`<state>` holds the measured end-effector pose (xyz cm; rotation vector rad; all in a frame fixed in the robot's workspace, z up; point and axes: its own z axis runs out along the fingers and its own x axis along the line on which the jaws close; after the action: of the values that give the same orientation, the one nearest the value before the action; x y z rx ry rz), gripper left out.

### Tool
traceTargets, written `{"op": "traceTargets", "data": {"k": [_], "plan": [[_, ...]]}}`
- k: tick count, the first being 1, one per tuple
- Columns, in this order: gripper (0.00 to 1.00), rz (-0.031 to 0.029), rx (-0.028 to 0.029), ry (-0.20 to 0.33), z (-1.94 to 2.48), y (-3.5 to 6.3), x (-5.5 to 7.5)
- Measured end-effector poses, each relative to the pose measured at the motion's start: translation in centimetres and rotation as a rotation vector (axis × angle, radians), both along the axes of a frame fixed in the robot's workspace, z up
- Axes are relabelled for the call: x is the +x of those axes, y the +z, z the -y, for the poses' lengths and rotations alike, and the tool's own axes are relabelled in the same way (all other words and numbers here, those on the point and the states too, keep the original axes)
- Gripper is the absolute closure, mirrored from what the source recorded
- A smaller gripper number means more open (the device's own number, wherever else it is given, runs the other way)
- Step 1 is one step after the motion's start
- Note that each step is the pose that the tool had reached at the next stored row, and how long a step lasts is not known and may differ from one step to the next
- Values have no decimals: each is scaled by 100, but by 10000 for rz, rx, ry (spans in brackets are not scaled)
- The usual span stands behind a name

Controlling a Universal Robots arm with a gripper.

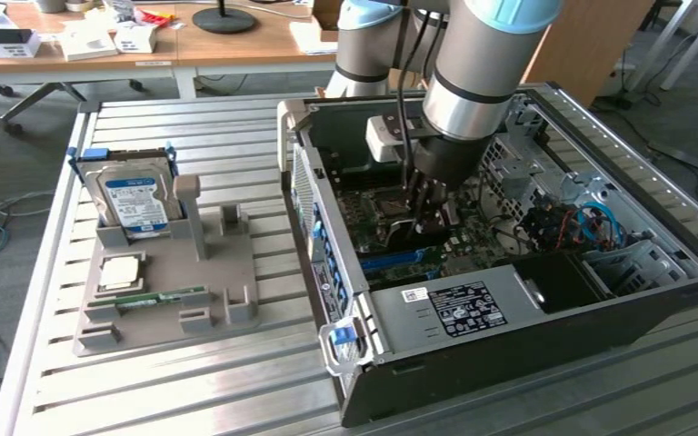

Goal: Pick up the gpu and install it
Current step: 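Insert the gpu into the slot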

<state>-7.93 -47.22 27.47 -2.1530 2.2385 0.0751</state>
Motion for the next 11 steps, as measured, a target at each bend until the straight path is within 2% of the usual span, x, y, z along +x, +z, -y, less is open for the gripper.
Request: {"op": "traceTargets", "data": {"k": [11], "plan": [[74, 0, 2, 0, 0, -19, -2]]}}
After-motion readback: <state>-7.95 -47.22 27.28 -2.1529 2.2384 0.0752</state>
